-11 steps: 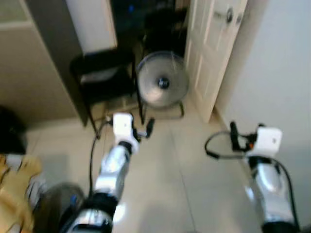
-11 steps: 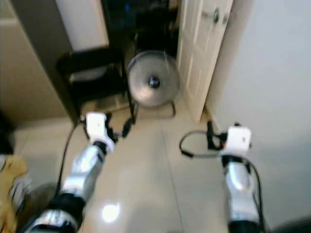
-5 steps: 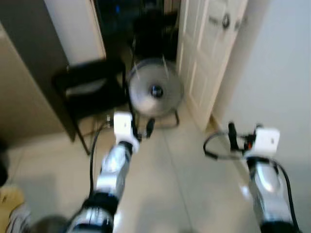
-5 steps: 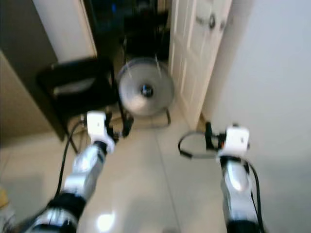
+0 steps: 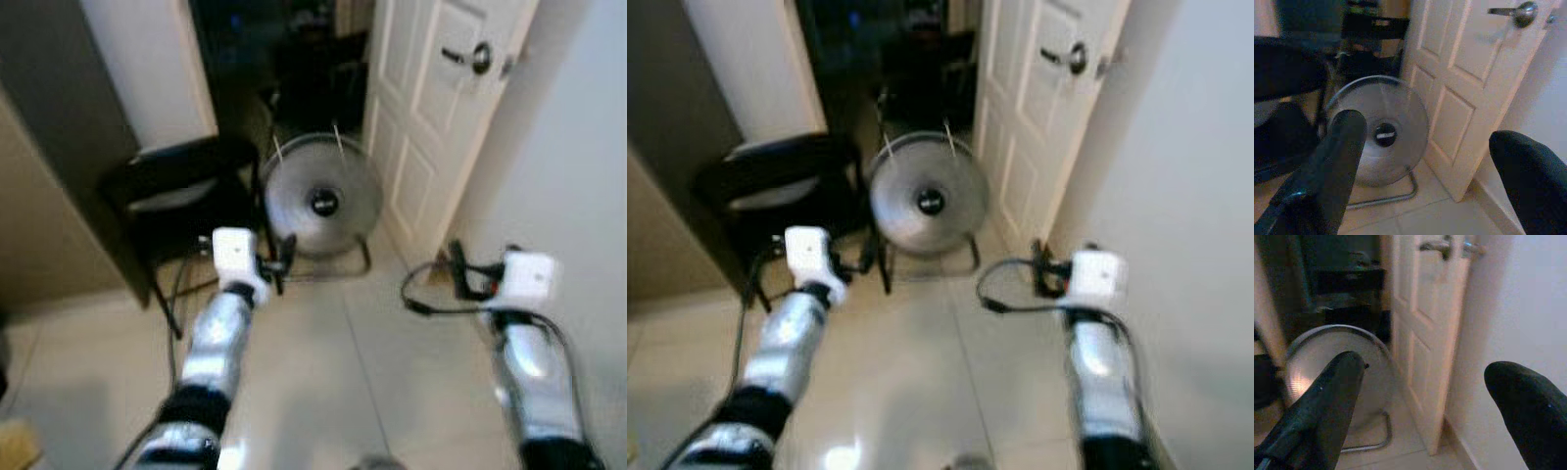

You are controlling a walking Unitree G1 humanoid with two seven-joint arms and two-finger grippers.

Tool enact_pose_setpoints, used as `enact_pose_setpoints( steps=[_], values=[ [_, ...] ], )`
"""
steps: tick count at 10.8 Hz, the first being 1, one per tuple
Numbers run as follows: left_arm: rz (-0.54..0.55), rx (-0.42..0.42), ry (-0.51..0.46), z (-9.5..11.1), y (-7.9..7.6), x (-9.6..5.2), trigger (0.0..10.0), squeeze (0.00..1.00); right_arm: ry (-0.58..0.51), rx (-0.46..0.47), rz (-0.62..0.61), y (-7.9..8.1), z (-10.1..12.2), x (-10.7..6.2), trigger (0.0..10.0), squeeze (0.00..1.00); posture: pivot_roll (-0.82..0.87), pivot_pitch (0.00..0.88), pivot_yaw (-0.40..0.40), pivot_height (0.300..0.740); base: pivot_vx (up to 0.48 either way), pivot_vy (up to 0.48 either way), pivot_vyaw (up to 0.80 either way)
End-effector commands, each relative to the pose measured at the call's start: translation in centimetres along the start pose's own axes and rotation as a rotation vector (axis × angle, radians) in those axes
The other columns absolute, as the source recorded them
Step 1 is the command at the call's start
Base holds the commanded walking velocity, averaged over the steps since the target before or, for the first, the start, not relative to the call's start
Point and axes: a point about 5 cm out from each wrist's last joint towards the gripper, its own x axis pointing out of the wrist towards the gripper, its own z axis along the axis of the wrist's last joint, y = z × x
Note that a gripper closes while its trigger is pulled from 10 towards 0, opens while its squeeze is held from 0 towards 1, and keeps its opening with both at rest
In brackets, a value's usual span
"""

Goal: Clean up the room

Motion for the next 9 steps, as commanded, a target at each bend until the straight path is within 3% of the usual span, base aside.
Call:
enact_pose_setpoints(
  steps=[1,9],
  values=[
    [0.009,0.023,-0.027,0.81,0.70,0.13,10.0,0.00,-0.027,0.022,0.010,0.64,0.53,0.31,10.0,0.00,-0.15,0.000,0.031,0.740,0.480,0.000,0.00],
    [0.001,0.034,-0.035,1.25,0.87,0.49,10.0,0.00,-0.004,0.028,-0.021,0.71,0.09,0.49,10.0,0.00,-0.15,0.000,0.039,0.740,0.480,0.000,0.00]
  ],
)
